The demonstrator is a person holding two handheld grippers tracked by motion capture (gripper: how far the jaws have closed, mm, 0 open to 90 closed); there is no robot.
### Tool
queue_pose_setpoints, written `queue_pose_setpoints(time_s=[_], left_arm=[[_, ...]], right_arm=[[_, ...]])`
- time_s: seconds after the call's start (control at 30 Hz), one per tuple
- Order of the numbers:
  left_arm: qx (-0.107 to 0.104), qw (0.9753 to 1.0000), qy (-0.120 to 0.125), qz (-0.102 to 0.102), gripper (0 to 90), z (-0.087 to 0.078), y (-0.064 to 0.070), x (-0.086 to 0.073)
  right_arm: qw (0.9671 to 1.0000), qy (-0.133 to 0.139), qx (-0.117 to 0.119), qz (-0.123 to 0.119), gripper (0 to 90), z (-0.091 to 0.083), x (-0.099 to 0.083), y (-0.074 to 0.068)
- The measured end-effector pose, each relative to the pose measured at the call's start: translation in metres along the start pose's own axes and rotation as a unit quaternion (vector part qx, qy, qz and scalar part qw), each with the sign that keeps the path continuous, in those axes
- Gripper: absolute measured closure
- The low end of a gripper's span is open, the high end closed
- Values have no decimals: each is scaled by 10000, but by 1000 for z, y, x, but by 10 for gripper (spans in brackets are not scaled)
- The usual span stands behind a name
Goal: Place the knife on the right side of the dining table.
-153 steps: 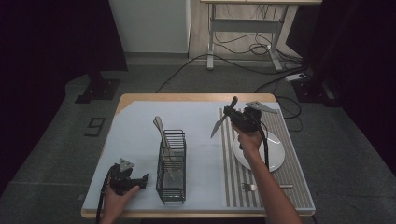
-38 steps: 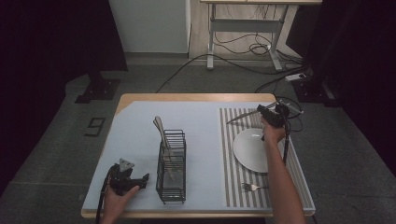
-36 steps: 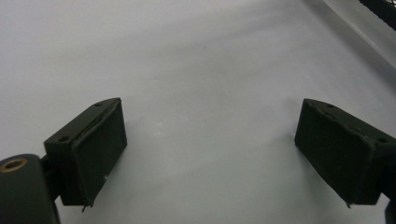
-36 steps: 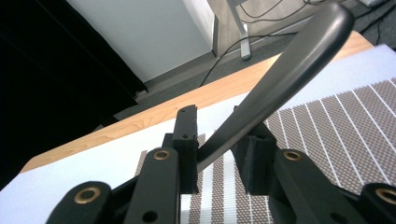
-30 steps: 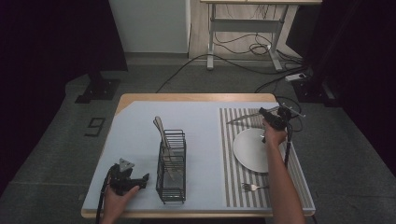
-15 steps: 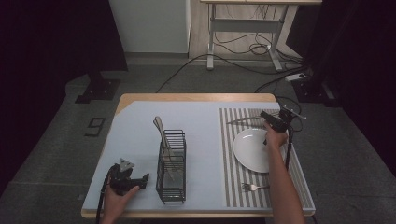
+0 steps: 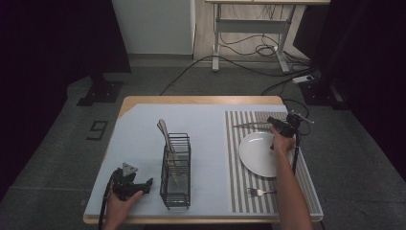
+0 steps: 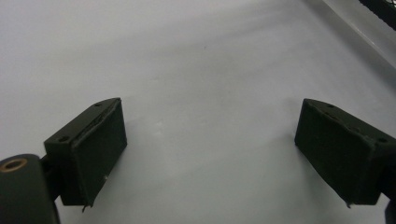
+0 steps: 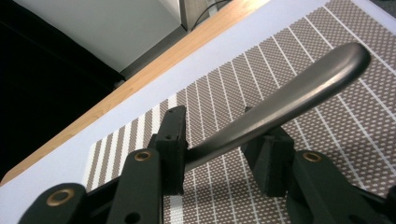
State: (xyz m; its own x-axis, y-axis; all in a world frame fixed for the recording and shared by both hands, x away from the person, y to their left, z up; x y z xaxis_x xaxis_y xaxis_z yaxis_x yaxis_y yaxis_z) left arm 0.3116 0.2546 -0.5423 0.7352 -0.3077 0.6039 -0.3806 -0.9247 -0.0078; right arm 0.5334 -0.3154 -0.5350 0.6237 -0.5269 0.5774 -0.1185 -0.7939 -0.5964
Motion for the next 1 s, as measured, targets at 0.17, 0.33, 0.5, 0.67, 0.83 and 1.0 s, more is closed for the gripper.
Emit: queue_pose_setpoints(time_s=[0.17,0.33,0.5,0.67,0.83,1.0], left_arm=[[-1,10000,-6,4,86,0,0,0],[0,10000,-5,5,86,0,0,0],[1,10000,0,0,86,0,0,0],[0,10000,-5,5,86,0,0,0],[0,10000,-6,6,86,0,0,0],[0,10000,-5,4,86,0,0,0]], right_arm=[[10000,-59,-74,-8,574,1,0,2],[9998,-121,-178,4,553,1,0,5],[9994,-221,-264,62,544,0,1,6],[9985,-412,-248,254,509,-2,3,8],[9972,-621,-227,340,496,-3,4,9],[9991,-402,-144,47,494,-5,8,4]])
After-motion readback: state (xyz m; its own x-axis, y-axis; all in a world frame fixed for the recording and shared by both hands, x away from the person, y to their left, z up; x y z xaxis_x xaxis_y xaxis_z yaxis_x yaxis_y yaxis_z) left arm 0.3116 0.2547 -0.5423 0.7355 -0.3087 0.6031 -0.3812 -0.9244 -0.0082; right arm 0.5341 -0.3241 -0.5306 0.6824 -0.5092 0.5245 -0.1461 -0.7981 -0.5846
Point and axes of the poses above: each handheld gripper's, and its own axes: z roughly forward along the jaws, x roughly out of its top, y roughly to its right, the point moved 2 cm from there along z, roughly forward along the jaws, and after that the axes turned 6 degrees about -y, right-handed, at the moved point
